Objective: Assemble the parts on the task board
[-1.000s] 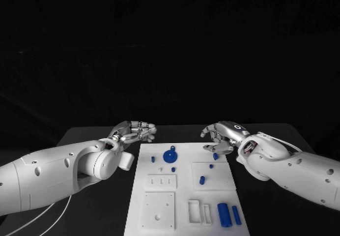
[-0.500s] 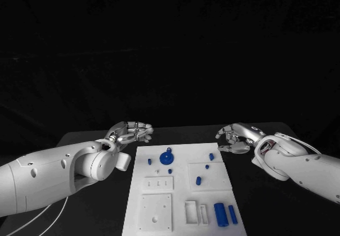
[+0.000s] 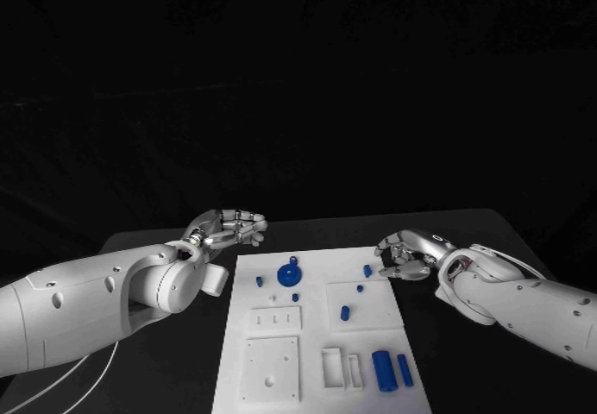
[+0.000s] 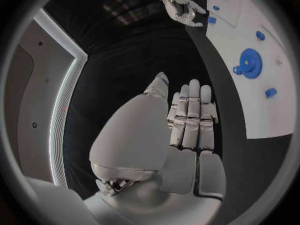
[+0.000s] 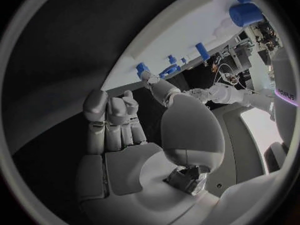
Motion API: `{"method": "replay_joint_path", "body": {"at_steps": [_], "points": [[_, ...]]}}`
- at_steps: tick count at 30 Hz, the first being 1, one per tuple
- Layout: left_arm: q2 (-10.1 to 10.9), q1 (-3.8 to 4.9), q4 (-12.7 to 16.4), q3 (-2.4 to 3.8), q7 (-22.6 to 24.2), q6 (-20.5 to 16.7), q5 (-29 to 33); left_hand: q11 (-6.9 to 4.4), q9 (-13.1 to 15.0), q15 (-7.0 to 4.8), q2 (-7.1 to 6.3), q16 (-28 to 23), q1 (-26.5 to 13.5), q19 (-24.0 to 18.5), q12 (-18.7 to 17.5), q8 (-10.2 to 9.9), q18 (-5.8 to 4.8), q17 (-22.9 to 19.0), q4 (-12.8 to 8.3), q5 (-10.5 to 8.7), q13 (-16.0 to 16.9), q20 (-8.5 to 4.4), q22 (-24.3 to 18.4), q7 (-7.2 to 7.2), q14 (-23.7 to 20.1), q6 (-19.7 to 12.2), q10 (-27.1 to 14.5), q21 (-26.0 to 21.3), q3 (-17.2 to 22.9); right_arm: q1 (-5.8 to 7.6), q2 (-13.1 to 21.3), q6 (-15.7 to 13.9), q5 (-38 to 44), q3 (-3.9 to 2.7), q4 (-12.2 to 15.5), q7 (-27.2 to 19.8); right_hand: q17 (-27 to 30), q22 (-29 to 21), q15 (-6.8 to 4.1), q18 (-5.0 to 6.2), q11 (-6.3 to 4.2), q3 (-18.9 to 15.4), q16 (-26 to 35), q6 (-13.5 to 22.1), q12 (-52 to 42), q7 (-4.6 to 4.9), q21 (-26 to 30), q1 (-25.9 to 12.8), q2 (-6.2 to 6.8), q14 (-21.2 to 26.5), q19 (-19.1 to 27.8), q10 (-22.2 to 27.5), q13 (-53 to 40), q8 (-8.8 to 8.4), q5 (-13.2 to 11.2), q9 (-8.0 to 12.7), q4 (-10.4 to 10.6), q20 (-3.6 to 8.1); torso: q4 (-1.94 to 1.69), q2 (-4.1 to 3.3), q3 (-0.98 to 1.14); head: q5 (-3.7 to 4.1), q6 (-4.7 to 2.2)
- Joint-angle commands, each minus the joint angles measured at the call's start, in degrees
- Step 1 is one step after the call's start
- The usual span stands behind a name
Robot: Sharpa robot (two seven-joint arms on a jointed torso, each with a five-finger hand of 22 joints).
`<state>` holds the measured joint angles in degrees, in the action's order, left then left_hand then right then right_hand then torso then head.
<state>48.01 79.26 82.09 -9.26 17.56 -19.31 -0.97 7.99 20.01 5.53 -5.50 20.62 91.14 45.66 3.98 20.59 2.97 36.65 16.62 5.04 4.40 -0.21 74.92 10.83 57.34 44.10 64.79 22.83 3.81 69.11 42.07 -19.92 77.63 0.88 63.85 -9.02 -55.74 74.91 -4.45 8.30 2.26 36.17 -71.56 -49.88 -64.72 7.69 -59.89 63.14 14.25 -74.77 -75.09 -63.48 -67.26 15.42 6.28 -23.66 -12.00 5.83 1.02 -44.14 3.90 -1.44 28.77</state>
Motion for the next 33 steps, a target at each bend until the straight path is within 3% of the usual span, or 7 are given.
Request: {"method": "replay_joint_path", "body": {"at_steps": [1, 8, 9, 33], "points": [[-0.1, 0.07, 0.1, 0.04, 0.8, 0.4, -0.2, 0.07, 0.0, 0.16, -0.03, -0.2, 0.0, -0.3, -0.2, -0.3, 0.94, 0.1, 0.0, 0.05, -0.1, 0.13, 1.0, -0.09, -0.1, -0.1, -0.4, 0.2, -0.3, -0.38, -0.5, 1.5, -0.1, -0.02, -0.6, -1.2, -0.1, 0.9, 0.14, 6.7, -0.24, -0.1, 0.4, 1.1, 0.0, 0.87, 0.2, 0.4, -0.31, 0.1, 0.4, 0.3, 0.1, 0.11, 0.3, -0.1, -0.4, -0.14, 0.03, -0.06, -0.19, 0.18, 0.23], [-0.2, 0.07, 0.1, 0.04, 0.8, 0.5, -0.2, 0.07, 0.0, 0.17, -0.02, -0.3, 0.1, -0.4, -0.2, -0.3, 0.94, 0.1, 0.0, 0.06, -0.1, 0.13, 0.9, -0.1, -0.1, -0.1, -0.5, 0.2, -0.3, -0.71, -1.6, 1.0, 0.7, -0.02, -1.6, -0.5, -0.1, 0.9, 0.03, 6.7, -0.35, -0.4, 0.4, 1.0, 0.0, 0.75, 0.2, 0.2, -0.97, 0.1, 0.5, 0.3, 0.1, 0.22, 0.4, -0.1, -0.6, -0.24, 0.03, -0.05, -0.34, 0.42, 0.4], [-0.2, 0.07, 0.1, 0.04, 0.8, 0.5, -0.2, 0.08, 0.0, 0.17, -0.02, -0.3, 0.1, -0.4, -0.2, -0.3, 0.94, 0.1, 0.0, 0.05, -0.1, 0.13, 0.9, -0.1, -0.1, -0.1, -0.5, 0.2, -0.3, -0.9, -1.8, 0.9, 2.1, -0.02, -1.6, -0.3, -0.2, 0.9, -0.03, 6.7, -0.39, -0.6, 0.4, 1.0, 0.0, 0.72, 0.2, 0.0, -1.31, 0.1, 0.5, 0.3, 0.1, 0.25, -0.5, -0.2, -0.7, -0.25, 0.03, -0.05, -0.36, 0.43, 0.46], [-0.1, 0.07, 0.2, 0.04, 0.5, 0.6, -0.5, 0.11, 0.0, 0.19, -0.02, -0.4, -0.1, -0.4, -0.2, -0.3, 0.93, 0.2, 0.0, 0.05, -0.1, 0.16, 1.0, -0.06, -0.1, -0.1, -0.6, 0.2, -0.3, -1.52, -3.9, 1.7, 1.6, -0.01, -2.5, 0.1, -0.5, 0.9, -0.41, 6.7, -0.82, 0.7, 0.6, -0.3, -0.1, 0.26, 0.1, -0.6, -2.58, -0.1, 0.3, -0.1, 0.3, 0.92, -3.2, -0.3, 0.3, -0.36, 0.12, -0.01, -0.41, 0.07, 0.74]]}}
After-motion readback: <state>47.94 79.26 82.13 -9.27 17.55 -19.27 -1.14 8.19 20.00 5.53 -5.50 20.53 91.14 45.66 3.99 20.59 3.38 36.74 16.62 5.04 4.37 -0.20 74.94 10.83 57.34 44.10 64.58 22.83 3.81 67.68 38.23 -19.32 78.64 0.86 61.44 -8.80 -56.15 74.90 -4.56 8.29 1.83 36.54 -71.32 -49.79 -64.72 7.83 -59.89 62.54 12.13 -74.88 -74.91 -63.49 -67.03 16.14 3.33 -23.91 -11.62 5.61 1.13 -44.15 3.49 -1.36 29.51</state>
